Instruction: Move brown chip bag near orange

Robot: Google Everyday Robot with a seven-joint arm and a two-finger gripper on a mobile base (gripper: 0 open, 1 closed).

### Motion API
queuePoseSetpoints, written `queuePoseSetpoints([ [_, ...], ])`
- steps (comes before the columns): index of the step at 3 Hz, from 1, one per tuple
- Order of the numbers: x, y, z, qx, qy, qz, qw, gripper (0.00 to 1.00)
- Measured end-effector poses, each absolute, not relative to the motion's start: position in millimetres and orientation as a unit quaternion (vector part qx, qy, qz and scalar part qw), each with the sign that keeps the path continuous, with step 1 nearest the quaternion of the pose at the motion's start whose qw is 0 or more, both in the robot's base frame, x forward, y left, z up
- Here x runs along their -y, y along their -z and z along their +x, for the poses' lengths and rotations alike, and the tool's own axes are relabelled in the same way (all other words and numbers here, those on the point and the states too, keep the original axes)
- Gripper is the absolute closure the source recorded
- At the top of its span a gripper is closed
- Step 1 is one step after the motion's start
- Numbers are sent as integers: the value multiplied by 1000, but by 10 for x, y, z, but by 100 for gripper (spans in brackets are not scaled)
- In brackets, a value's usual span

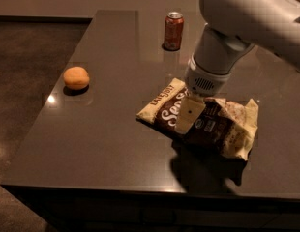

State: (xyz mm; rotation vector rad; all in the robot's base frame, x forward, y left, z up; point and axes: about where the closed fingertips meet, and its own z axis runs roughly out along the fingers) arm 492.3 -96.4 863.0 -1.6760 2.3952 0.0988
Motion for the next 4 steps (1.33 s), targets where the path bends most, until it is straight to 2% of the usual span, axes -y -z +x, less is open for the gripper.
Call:
queuePoseSetpoints([
  [2,788,-8670,5034,-806,-32,-580,114,69],
  [3,454,-8828,5188,-783,-33,-607,132,99],
  [4,226,-8927,5285,-767,-35,-624,144,100],
])
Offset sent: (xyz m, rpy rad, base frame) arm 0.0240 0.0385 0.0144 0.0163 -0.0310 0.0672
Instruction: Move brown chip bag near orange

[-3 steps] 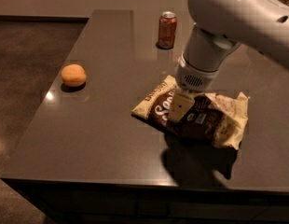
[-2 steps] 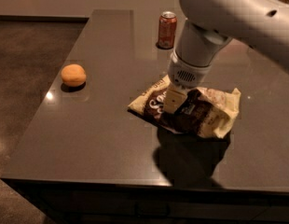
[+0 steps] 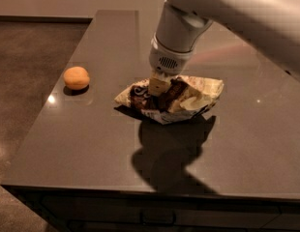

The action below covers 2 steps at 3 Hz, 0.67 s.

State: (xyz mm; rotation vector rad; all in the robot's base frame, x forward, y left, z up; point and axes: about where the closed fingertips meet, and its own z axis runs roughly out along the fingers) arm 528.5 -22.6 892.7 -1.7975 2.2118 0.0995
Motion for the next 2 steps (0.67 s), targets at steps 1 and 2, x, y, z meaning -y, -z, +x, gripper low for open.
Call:
queuePoseSetpoints([
  [1,1,-8977,5356,-753,-44,-638,153,100],
  [2,-211,-9027,5444,-740,-52,-652,160,100],
])
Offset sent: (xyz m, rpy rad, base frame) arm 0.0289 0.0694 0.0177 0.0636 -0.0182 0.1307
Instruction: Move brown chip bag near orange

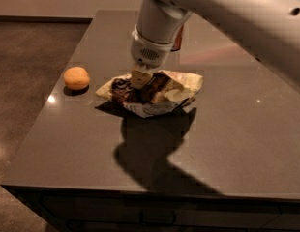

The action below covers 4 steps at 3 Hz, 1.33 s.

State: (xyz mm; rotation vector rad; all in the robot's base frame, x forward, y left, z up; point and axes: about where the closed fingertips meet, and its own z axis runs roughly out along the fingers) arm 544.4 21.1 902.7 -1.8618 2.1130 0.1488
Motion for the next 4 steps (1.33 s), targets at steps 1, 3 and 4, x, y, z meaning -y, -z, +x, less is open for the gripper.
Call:
queuePoseSetpoints([
  [1,-408,-9077,5516,-727,-58,-664,166,100],
  [3,-697,-9038,5579,-708,-57,-683,168,62],
  [4,-792,-8999,5606,-703,-58,-690,166,38],
])
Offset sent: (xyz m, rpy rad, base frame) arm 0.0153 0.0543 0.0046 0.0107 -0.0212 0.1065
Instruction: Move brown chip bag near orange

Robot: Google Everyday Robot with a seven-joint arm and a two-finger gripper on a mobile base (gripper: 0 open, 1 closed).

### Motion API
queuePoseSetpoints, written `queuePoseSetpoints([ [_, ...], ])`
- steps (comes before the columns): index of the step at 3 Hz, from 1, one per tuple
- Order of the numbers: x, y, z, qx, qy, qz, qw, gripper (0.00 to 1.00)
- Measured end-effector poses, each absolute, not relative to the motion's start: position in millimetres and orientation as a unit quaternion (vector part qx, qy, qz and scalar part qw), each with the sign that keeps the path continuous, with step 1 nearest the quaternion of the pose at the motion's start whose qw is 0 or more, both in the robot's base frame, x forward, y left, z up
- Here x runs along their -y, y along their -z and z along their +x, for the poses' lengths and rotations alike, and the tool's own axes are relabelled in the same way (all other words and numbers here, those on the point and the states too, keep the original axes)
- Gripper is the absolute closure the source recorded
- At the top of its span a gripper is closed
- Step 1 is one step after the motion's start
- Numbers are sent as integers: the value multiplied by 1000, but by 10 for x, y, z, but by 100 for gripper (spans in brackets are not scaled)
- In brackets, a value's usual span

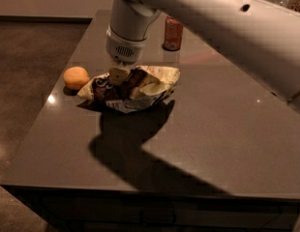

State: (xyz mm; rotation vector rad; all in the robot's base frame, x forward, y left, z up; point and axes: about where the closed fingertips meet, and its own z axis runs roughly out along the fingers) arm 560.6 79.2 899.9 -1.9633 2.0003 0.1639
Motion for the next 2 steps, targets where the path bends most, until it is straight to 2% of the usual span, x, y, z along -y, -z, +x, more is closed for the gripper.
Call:
queuePoseSetpoints([
  [1,-803,-8997,5603,-702,-57,-690,166,15],
  [2,-810,-8997,5599,-701,-57,-691,167,0],
])
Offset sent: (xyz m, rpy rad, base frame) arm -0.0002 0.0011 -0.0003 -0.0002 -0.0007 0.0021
